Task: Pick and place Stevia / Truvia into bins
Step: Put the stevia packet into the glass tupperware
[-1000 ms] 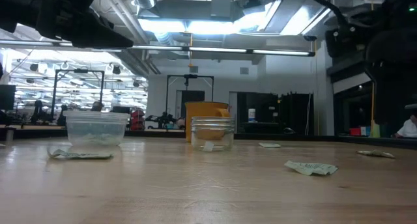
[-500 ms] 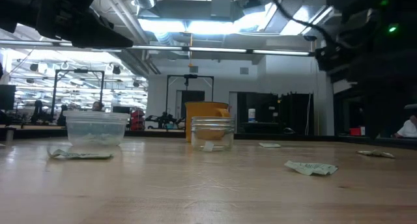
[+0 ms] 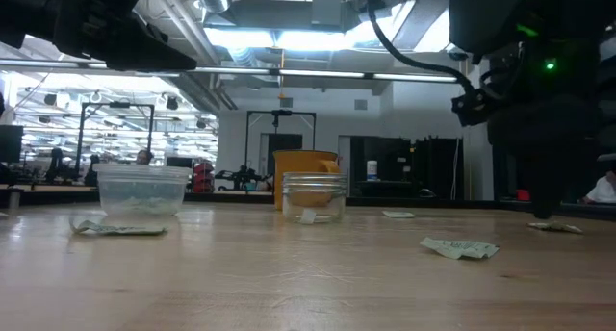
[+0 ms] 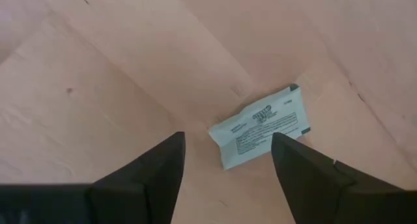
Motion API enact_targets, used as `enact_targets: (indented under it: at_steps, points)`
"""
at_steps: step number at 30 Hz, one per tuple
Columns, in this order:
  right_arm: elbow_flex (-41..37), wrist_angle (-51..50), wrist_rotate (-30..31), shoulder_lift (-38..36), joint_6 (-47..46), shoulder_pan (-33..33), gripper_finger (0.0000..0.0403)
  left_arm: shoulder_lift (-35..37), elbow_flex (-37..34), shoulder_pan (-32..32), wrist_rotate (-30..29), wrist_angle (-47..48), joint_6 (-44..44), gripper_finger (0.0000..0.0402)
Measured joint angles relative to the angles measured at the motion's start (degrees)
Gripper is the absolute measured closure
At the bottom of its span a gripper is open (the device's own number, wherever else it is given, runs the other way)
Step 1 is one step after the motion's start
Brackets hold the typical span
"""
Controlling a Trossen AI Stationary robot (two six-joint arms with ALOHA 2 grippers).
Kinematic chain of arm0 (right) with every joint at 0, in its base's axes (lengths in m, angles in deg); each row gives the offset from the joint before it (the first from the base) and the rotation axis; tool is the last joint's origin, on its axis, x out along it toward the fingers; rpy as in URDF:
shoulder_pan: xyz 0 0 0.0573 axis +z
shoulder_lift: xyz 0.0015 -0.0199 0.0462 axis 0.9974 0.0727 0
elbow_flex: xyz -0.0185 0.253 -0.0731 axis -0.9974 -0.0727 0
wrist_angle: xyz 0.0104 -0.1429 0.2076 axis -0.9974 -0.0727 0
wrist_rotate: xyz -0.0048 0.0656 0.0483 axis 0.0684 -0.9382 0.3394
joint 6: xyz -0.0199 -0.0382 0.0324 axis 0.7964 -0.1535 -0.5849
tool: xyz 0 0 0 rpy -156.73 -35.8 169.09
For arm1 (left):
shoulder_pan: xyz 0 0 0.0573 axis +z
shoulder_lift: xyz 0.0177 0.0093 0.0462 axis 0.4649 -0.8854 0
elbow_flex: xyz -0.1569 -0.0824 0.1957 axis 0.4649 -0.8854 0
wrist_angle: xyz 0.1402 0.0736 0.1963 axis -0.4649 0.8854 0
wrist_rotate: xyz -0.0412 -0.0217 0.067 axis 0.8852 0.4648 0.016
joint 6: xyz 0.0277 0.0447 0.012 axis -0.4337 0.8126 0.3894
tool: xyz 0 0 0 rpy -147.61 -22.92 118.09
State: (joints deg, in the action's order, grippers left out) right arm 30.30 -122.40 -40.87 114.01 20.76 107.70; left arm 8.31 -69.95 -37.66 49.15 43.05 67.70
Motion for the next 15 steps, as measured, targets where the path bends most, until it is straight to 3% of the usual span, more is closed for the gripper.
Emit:
enact_targets:
  at_steps: [9, 15]
  points:
    - [-0.13, -0.42, 0.16, 0.24, -4.91, -0.01, 0.0172, 0.02, 0.0, -0.02, -0.5, -0.02, 0.0, 0.0399]
    - [-5.06, 6.5, 0.02, -0.16, -5.56, 0.0, 0.0172, 0.0, 0.0, 0.0, -0.52, -0.04, 0.03, 0.04]
